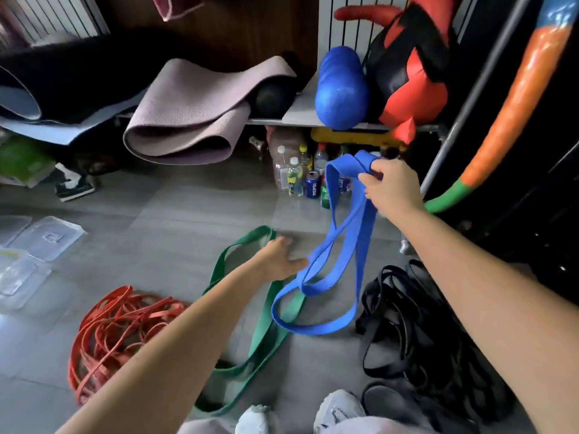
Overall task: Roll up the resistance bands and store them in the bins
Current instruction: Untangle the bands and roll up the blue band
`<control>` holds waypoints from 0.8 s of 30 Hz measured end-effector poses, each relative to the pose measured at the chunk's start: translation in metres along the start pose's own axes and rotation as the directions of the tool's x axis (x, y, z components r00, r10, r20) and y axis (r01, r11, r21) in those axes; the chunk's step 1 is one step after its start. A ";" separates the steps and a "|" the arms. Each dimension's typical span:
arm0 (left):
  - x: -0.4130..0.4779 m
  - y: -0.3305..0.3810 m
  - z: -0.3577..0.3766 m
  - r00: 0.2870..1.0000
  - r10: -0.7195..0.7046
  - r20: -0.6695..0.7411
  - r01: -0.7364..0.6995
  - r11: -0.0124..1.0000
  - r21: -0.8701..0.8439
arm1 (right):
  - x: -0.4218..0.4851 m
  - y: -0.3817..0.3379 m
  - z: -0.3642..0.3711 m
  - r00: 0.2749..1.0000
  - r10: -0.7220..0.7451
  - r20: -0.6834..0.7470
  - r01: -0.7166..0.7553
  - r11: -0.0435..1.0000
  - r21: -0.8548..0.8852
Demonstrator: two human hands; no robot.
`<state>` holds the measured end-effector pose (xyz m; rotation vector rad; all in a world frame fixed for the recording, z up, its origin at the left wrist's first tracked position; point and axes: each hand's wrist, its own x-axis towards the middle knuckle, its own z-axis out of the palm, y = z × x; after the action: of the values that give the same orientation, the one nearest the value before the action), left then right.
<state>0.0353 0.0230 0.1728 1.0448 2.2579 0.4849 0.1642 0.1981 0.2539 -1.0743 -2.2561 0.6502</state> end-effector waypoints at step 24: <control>0.044 -0.234 0.235 0.933 -0.306 0.191 0.167 0.836 0.523 | -0.204 0.269 0.231 0.690 -0.078 0.720 0.504 0.765 -0.400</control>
<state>0.0355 -0.0712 -0.1482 0.9699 2.2677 -0.3576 0.2643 0.1424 -0.1389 -0.7024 -3.3408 0.1926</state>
